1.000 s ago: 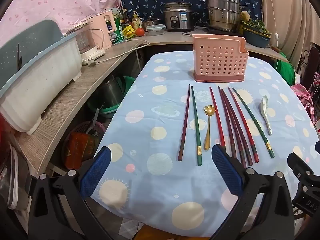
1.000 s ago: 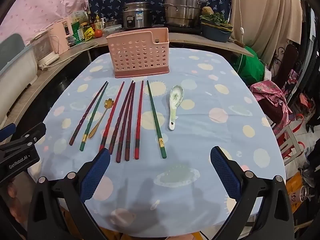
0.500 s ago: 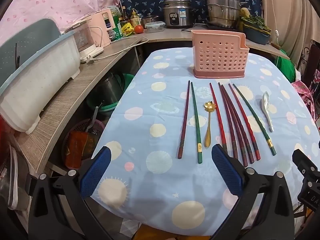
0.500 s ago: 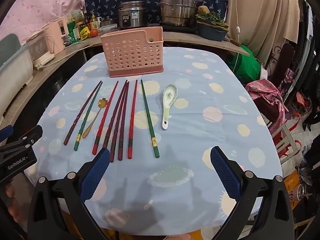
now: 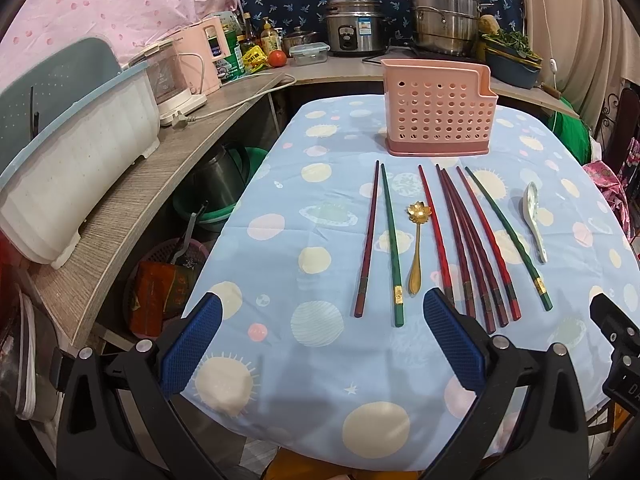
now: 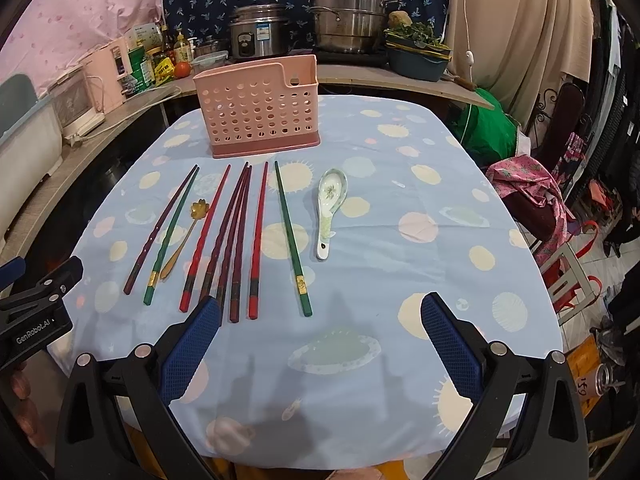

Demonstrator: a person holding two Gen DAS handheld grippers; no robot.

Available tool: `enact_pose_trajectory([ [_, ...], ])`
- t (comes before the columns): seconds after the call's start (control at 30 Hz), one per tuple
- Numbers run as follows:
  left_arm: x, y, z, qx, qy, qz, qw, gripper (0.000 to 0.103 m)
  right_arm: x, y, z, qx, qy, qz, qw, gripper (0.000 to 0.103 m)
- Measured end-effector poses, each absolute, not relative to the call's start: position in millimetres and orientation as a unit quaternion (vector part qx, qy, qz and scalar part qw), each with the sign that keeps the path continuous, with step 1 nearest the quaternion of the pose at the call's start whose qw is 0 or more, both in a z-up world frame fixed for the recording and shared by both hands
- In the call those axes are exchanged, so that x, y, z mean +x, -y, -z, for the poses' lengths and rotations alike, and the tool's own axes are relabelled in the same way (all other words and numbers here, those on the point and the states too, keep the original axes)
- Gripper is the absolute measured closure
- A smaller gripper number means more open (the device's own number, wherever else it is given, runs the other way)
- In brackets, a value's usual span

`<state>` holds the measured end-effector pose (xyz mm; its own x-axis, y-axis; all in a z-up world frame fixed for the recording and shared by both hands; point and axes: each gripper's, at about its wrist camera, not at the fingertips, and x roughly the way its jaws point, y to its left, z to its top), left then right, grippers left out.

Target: Organize utensils

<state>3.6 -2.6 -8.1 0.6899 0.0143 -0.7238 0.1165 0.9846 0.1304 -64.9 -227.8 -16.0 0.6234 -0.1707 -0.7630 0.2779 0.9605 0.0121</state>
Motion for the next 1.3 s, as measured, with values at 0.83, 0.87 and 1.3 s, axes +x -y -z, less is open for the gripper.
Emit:
enact_pose_trajectory([
  [0.83,6.8,0.9,8.5,0.078,-0.395,0.026,0.915,0.007,-63.9,230.0,19.1,0.069,-0.416,0.128,0.898,0.007],
  [0.87,6.8,0.8,8.4,0.078,-0.395,0.026,0.915,0.007,-63.8,229.8,19.3,0.068,-0.416,0.128,0.898,0.007],
  [1.3,7.1,0.9,7.8,0.078,-0.395,0.026,0.915,0.007,-65.2,228.7,15.8,0.065,-0.414,0.125,0.900,0.007],
])
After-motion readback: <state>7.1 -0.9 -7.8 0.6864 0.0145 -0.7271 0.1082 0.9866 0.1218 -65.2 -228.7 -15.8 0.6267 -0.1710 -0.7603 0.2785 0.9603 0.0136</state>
